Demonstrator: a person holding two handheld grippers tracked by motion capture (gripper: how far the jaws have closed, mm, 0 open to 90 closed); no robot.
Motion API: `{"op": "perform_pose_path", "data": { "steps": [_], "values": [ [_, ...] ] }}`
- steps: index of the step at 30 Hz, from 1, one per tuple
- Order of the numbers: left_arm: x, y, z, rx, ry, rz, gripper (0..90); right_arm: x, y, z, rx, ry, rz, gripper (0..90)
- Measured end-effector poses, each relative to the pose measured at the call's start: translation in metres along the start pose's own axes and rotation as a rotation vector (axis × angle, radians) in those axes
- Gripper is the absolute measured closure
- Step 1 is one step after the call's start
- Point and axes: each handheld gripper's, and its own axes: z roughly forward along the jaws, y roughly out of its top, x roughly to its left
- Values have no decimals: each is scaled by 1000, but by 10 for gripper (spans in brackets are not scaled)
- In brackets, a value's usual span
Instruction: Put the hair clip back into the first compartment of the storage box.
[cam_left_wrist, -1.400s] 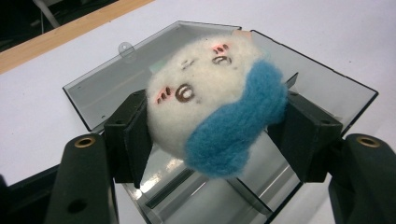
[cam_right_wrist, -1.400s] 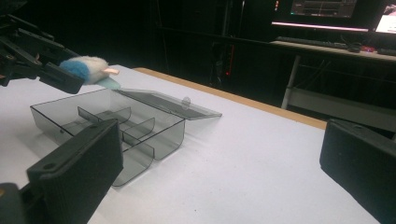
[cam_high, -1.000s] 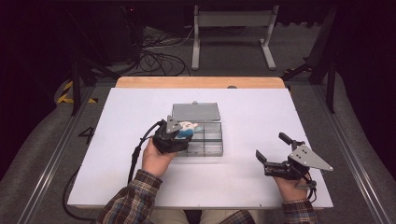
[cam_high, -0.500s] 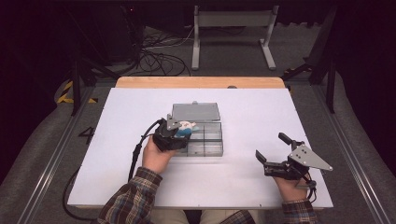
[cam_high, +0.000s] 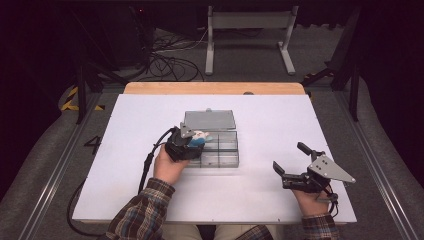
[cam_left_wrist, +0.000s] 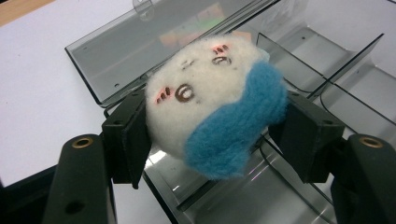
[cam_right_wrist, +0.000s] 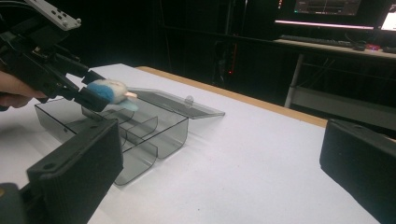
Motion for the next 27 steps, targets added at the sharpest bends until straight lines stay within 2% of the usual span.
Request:
{"op": "perform_pose_path", "data": {
  "steps": [7,12,19,27],
  "values": [
    [0,0,1,-2,22,-7,297,0,0,1,2,2,0,4],
    [0,0,1,-1,37,13,266,0,0,1,3,3,1,4],
    [-2,1,-4,-13,54,16,233,0,0,1,2,3,1,4],
    [-5,2,-13,-50,29,28,414,0,0,1,4,1,-2,4]
  ]
}}
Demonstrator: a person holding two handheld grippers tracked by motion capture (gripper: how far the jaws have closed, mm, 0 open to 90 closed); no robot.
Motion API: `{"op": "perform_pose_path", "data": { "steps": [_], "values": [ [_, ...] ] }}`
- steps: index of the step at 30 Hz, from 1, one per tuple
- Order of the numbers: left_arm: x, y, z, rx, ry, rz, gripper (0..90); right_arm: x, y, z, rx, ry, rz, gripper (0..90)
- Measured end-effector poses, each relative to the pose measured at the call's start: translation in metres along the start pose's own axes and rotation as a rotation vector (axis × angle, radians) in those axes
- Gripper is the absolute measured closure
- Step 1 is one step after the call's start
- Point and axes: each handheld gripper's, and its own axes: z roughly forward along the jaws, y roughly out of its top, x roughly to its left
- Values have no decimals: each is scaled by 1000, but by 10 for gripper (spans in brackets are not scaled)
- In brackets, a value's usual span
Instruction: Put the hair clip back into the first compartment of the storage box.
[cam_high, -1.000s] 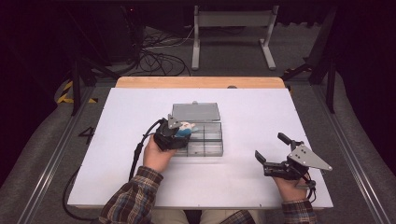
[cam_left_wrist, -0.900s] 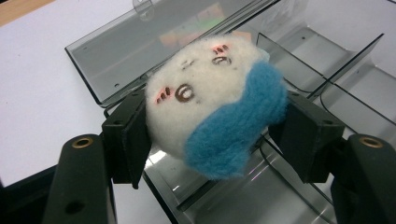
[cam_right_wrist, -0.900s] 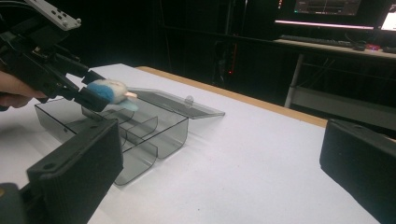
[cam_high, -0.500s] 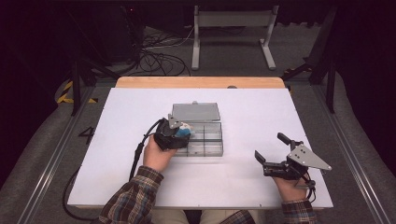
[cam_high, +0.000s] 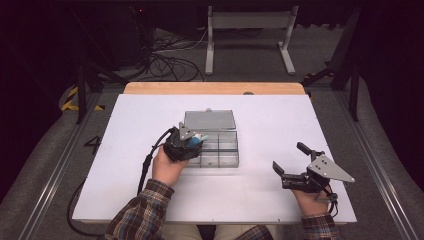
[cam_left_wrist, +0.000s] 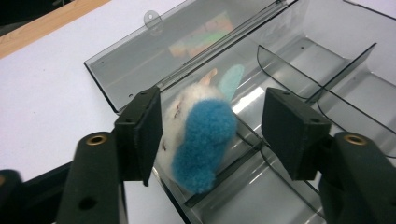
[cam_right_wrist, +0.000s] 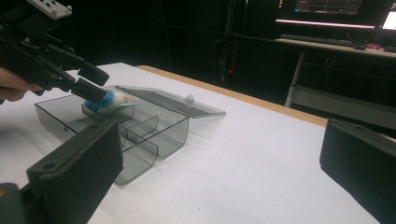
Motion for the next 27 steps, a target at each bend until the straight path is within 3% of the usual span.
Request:
{"op": "perform_pose_path", "data": {
  "steps": [16,27],
  "values": [
    [1,-1,-11,-8,-55,-13,570,0,0,0,0,1,0,4],
    [4,-8,-2,64,-72,-5,688,0,0,0,2,-2,1,4]
  ]
}}
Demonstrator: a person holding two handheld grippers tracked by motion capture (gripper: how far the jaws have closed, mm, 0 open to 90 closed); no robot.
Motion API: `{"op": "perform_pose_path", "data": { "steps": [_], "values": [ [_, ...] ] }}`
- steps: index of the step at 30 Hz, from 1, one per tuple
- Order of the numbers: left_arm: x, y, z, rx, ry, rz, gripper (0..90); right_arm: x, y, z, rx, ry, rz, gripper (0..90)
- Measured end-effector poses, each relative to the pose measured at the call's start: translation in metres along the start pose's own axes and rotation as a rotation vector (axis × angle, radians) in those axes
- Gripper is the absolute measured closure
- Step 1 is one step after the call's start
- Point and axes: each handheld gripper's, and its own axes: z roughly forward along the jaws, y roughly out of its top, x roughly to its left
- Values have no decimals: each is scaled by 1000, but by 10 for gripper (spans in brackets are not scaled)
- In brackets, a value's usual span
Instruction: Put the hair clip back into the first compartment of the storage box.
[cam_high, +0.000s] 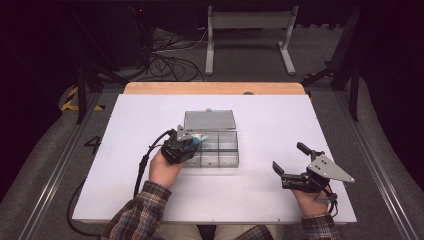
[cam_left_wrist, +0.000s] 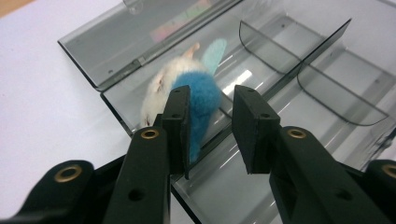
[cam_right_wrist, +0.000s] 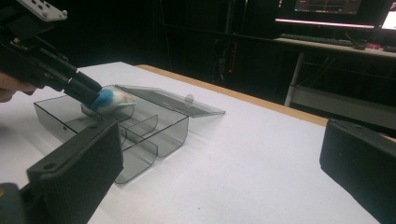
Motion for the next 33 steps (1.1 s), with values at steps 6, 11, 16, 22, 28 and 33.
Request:
{"op": "perform_pose_path", "data": {
  "steps": [6,11,16,22,28,33],
  "values": [
    [2,-1,5,16,-6,-3,747,0,0,0,0,0,-3,4],
    [5,-1,7,20,-18,-8,788,0,0,0,1,-1,0,4],
    [8,-2,9,19,-20,-9,844,0,0,0,-1,1,-3,4],
    [9,-2,10,17,-27,-15,860,0,0,0,2,0,-1,4],
    [11,-2,9,15,-32,-14,864,0,0,0,1,0,-2,4],
    [11,-2,1,-17,-46,-18,825,0,0,0,0,0,0,4]
  ]
}}
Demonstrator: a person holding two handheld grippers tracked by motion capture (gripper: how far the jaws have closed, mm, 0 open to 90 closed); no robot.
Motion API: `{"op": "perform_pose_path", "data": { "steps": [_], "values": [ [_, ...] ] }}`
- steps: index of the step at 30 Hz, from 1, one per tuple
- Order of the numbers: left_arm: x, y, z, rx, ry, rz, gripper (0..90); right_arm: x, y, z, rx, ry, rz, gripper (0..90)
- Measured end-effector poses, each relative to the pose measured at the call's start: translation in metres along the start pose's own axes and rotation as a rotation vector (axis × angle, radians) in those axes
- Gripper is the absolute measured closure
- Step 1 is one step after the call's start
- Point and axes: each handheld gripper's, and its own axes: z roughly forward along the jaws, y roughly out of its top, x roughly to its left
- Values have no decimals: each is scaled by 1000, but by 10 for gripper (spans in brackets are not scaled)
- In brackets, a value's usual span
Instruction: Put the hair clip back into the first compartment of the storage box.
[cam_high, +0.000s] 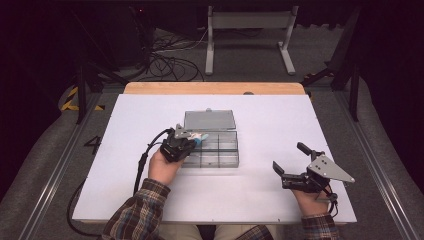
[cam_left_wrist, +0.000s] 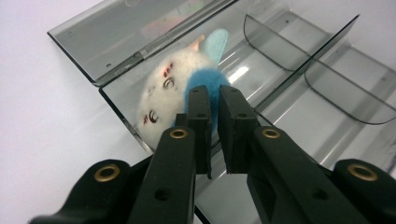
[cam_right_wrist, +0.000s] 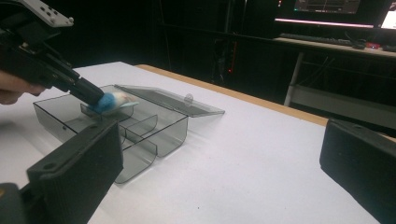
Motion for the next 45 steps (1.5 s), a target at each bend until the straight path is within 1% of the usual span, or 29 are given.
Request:
{"op": "perform_pose_path", "data": {
  "steps": [2,5,6,8,10,12,14,16,18,19,21,23,26,28,31,33,35,38,40,41,45],
  "values": [
    [-1,0,-4,-16,0,3,804,0,0,0,0,-2,0,4],
    [-1,0,-9,-34,0,15,732,0,0,0,0,-1,0,4],
    [0,-1,-10,-36,12,20,721,0,0,0,0,-1,1,4],
    [1,-2,-13,-47,12,15,677,0,0,0,-1,-2,0,4],
    [2,-3,-16,-60,19,17,657,1,0,0,-1,-1,-1,4],
    [2,-3,-18,-72,13,15,632,1,0,0,2,-4,1,4],
    [1,-3,-20,-81,16,14,589,1,0,1,0,-2,1,4],
    [0,-3,-23,-94,36,26,543,1,0,1,0,-2,1,4],
    [-1,-3,-25,-106,41,19,471,1,0,1,2,-4,-1,4],
    [-1,-3,-26,-109,46,21,455,0,0,1,3,-5,-1,4],
    [-1,-2,-28,-118,40,17,428,0,-1,1,2,-5,2,4],
    [-2,-2,-30,-126,48,16,408,0,-1,1,-1,-5,4,4],
    [-3,-2,-32,-135,43,14,386,0,-1,1,-1,-5,4,4],
    [-3,-2,-33,-134,41,22,372,0,-1,1,-1,-4,4,4],
    [-4,-2,-36,-146,37,24,348,0,-1,1,-1,-5,6,4],
    [-4,-2,-38,-155,43,24,328,0,-1,1,-2,-3,4,4],
    [-4,-3,-40,-166,54,12,296,0,-1,1,0,-5,5,4],
    [-3,-4,-43,-186,70,5,244,0,-1,1,-1,-3,4,4],
    [-2,-5,-45,-198,82,11,233,0,-1,1,0,-5,3,4],
    [-2,-5,-47,-207,80,2,224,0,-1,1,0,-5,3,4],
    [-1,-6,-54,-249,89,-1,200,0,-1,1,0,-8,6,4]
  ]
}}
